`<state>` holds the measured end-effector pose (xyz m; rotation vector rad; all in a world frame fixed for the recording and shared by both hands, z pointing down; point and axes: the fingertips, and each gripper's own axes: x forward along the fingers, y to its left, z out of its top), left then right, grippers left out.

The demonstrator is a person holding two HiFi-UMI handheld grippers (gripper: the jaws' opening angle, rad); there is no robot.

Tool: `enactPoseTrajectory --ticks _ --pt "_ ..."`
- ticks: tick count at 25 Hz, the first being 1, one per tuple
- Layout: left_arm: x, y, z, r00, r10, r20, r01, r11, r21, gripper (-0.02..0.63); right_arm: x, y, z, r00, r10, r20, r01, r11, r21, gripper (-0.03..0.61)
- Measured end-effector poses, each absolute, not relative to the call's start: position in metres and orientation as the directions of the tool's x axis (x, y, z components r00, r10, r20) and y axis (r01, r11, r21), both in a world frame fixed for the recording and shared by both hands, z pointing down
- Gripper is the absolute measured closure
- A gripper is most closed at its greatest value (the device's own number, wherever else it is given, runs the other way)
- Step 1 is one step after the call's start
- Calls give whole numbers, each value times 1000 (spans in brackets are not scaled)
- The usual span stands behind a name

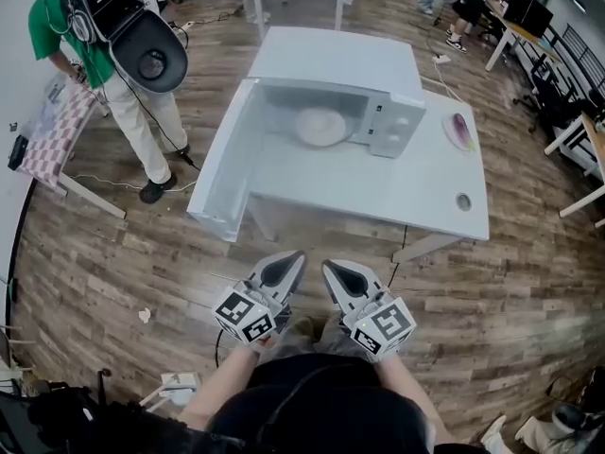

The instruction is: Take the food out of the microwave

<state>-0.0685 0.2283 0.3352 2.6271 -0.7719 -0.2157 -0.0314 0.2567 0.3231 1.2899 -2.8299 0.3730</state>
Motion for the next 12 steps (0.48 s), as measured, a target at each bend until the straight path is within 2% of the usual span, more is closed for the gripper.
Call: enactPoseTrajectory --ticks 12 --pt "-40 180 348 845 -534 -33 -469 -769 435 604 -15 194 339 -693 -714 105 -709 647 -280 560"
